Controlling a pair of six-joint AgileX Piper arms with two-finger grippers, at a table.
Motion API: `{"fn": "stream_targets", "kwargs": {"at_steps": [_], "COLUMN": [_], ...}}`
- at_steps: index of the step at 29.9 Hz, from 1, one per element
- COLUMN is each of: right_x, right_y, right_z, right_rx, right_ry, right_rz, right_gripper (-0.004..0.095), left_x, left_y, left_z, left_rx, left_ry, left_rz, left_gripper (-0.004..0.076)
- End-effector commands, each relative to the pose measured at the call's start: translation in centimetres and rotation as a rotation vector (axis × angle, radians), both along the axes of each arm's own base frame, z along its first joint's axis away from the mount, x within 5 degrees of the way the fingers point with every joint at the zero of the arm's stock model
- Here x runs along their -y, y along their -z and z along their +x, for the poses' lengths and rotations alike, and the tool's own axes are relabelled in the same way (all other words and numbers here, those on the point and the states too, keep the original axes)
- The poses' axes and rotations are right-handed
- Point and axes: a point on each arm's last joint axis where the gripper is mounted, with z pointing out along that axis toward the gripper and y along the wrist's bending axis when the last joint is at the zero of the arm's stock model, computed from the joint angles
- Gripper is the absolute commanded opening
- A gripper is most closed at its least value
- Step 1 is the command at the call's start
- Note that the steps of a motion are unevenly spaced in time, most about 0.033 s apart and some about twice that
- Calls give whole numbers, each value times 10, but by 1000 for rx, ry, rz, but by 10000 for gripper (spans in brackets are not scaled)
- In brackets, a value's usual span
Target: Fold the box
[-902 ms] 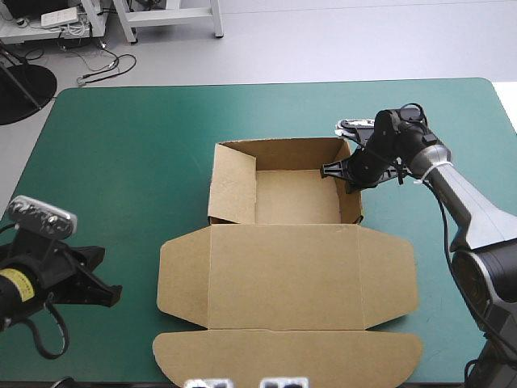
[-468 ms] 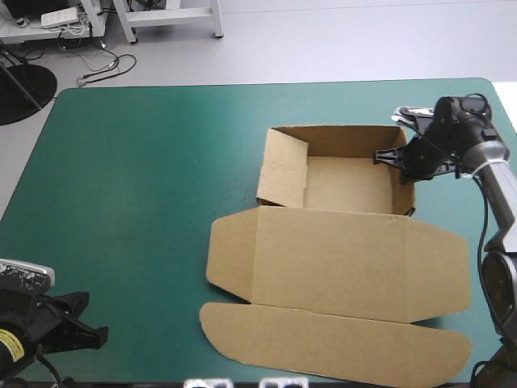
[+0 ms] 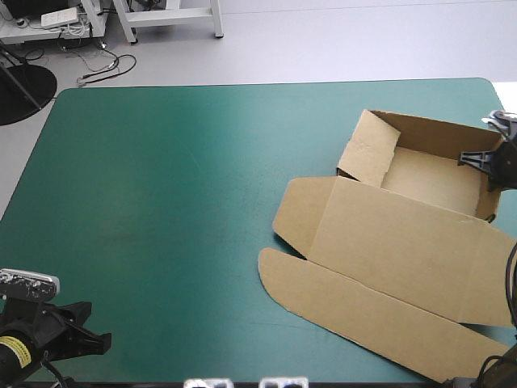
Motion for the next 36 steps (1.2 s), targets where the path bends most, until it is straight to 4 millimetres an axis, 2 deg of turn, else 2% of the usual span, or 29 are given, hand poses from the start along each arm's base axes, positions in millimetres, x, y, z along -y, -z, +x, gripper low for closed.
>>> {"fn": "stream_targets", "kwargs": {"at_steps": [1,7,19,22,28,32,36], "right_x": [32,61,66,67,67,66,65], "right_y": [-30,-22,1,3,4,3,-5], "right_z": [-17,-23,-10,-10,-10,-11,-12], "right_rx": [107,111,79,65,59,53,35], "right_ry": [61,125,87,86,86,87,67], "right_rz": [-93,-103,-68,-69,-65,-55,-57], "right_gripper": [-20,-20,-5,59,300,330,330], "left_x": [-1,-7,-8,-8,-8,-8,-8], "left_y": [-6,-7,-8,-8,-8,-8,-8], "left_z": [0,3,4,4,4,4,4], "left_rx": [13,43,55,57,57,59,59], "left_ry": [-11,-42,-50,-48,-48,-50,-50], "left_rz": [1,57,68,69,69,72,72], "left_gripper": [-10,-10,-10,-10,-10,-10,-10]}}
